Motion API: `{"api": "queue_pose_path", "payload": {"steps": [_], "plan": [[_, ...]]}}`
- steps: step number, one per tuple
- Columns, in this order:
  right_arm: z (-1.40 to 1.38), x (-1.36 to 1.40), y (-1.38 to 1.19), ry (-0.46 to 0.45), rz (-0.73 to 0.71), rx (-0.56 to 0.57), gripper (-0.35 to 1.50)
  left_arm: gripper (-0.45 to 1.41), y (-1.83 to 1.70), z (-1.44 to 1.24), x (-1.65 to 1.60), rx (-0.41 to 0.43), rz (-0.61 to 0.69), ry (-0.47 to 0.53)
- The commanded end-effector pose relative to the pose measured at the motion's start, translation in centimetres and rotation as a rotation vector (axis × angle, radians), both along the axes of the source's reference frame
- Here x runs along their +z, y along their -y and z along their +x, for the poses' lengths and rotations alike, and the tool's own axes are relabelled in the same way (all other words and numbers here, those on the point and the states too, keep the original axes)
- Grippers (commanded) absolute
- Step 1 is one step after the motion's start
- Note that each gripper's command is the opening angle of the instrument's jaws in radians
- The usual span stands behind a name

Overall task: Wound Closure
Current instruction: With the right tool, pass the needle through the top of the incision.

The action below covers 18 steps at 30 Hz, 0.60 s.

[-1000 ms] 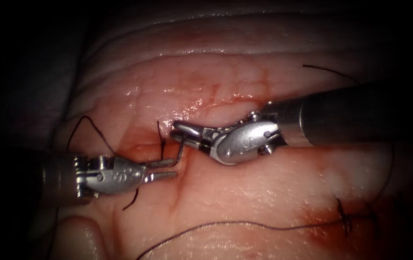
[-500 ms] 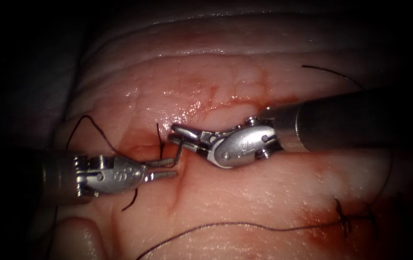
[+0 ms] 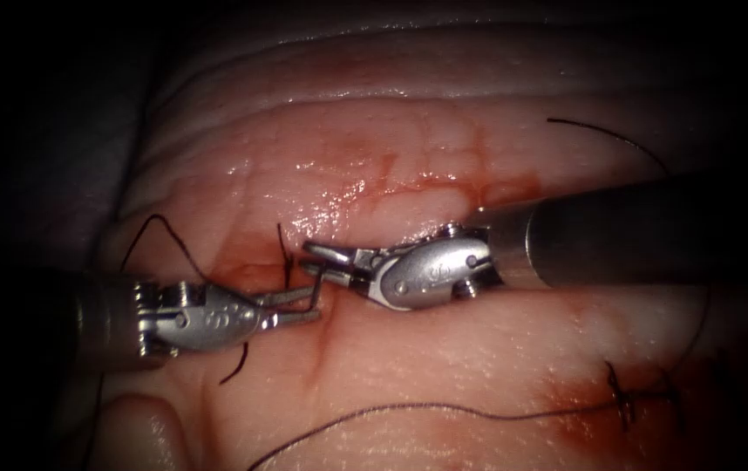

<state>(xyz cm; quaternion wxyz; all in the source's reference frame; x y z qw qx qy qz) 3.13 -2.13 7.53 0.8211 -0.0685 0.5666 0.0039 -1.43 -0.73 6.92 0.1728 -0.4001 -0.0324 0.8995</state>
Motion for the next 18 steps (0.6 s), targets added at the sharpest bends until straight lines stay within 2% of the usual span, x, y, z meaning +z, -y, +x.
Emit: {"api": "queue_pose_path", "payload": {"steps": [1, 5, 8, 12, 18], "plan": [[0.06, 0.05, 0.04, 0.000, 0.011, 0.004, -0.35, -0.11, 0.02, -0.05, 0.05, 0.001, 0.000, 0.001], [0.06, 0.03, 0.01, -0.008, 0.023, 0.019, -0.35, -0.11, 0.03, -0.06, 0.04, 0.000, 0.001, 0.001], [0.05, -0.07, -0.07, -0.051, 0.024, 0.055, -0.35, -0.11, 0.03, -0.07, 0.04, -0.001, 0.001, 0.000], [0.06, -0.35, -0.29, -0.096, 0.005, 0.108, -0.35, -0.11, 0.03, -0.09, 0.05, -0.002, 0.000, -0.001], [0.13, -0.63, -0.57, -0.119, -0.009, 0.133, -0.35, -0.13, 0.03, -0.16, 0.13, -0.010, 0.006, 0.007]]}}
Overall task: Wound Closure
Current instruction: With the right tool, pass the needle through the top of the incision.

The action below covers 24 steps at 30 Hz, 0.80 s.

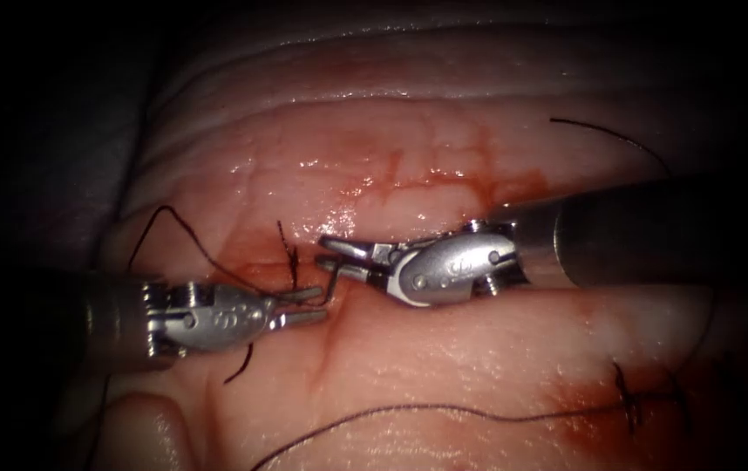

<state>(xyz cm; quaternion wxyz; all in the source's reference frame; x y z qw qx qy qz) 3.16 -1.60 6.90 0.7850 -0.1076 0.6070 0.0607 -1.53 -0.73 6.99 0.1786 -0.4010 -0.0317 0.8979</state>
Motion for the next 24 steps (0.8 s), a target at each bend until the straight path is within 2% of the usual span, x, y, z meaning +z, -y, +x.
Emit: {"api": "queue_pose_path", "payload": {"steps": [1, 10, 21, 24], "plan": [[0.12, -0.04, -0.09, -0.008, -0.004, 0.003, -0.35, -0.13, 0.03, -0.06, 0.08, 0.002, 0.002, 0.004], [0.15, -0.17, -0.46, -0.040, 0.020, 0.022, -0.35, -0.13, 0.06, -0.04, 0.27, -0.005, 0.006, 0.003], [0.15, -0.15, -0.57, -0.046, 0.024, 0.029, -0.35, -0.11, 0.14, -0.05, 0.24, 0.005, 0.010, 0.003], [0.17, -0.12, -0.63, -0.065, 0.129, 0.045, -0.35, -0.11, 0.15, -0.05, 0.24, 0.006, 0.011, 0.001]]}}
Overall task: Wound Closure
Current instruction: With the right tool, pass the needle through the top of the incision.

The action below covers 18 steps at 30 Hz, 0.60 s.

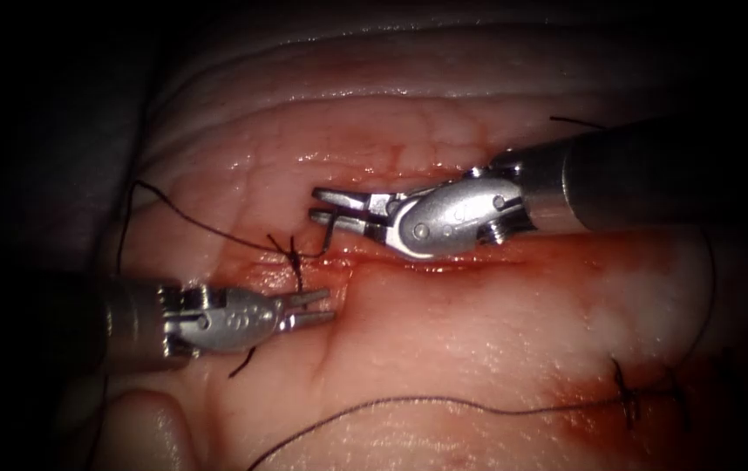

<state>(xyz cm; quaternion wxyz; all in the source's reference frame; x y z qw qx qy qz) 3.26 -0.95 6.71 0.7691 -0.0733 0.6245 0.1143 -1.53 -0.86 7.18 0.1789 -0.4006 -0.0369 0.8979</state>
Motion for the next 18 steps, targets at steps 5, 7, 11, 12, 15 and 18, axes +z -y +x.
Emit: {"api": "queue_pose_path", "payload": {"steps": [5, 7, 11, 12, 15, 18], "plan": [[0.09, 0.12, -0.16, -0.032, 0.154, 0.040, -0.35, -0.11, 0.05, -0.07, 0.07, 0.006, 0.002, -0.005], [0.10, 0.14, -0.23, -0.044, 0.203, 0.054, -0.35, -0.11, 0.06, -0.07, 0.07, 0.009, 0.003, -0.005], [0.11, 0.16, -0.30, -0.050, 0.233, 0.067, -0.35, -0.11, 0.06, -0.07, 0.07, 0.011, 0.004, -0.002], [0.10, 0.16, -0.31, -0.052, 0.232, 0.074, -0.35, -0.11, 0.06, -0.07, 0.07, 0.011, 0.004, -0.002], [0.08, 0.17, -0.32, -0.059, 0.229, 0.082, -0.35, -0.11, 0.06, -0.07, 0.07, 0.011, 0.004, -0.002], [0.07, 0.18, -0.35, -0.065, 0.228, 0.089, -0.35, -0.11, 0.06, -0.07, 0.07, 0.013, 0.006, -0.004]]}}
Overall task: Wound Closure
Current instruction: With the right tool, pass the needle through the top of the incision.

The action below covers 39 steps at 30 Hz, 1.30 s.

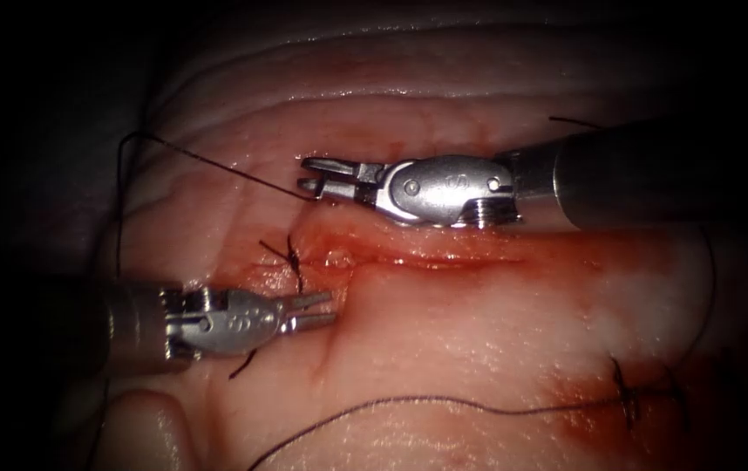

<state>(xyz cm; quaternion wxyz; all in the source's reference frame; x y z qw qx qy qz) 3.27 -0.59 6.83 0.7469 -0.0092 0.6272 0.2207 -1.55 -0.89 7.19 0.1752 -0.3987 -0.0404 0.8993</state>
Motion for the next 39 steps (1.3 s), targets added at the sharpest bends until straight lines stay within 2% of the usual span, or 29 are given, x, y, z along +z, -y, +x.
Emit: {"api": "queue_pose_path", "payload": {"steps": [1, 6, 10, 15, 25, 31, 39], "plan": [[0.06, 0.06, -0.01, -0.008, 0.011, 0.005, -0.35, -0.11, 0.03, -0.06, 0.06, 0.002, 0.002, -0.001], [0.06, 0.06, -0.09, -0.014, 0.073, 0.029, -0.35, -0.11, 0.03, -0.06, 0.06, 0.002, 0.002, -0.001], [0.08, 0.09, -0.12, -0.028, 0.190, 0.043, -0.35, -0.09, 0.03, -0.06, 0.05, 0.002, 0.002, -0.001], [0.12, 0.16, -0.02, -0.022, 0.336, -0.011, -0.35, -0.09, 0.04, -0.06, 0.04, 0.003, 0.002, -0.001], [0.12, 0.27, 0.06, -0.089, 0.646, -0.021, -0.35, -0.09, 0.04, -0.05, 0.04, 0.003, 0.002, 0.000], [0.14, 0.27, 0.30, -0.100, 0.833, -0.070, -0.35, -0.09, 0.03, -0.05, 0.03, 0.004, 0.003, 0.001], [0.17, 0.20, 0.40, -0.143, 0.989, -0.098, -0.35, -0.09, 0.03, -0.04, 0.03, 0.004, 0.004, 0.001]]}}
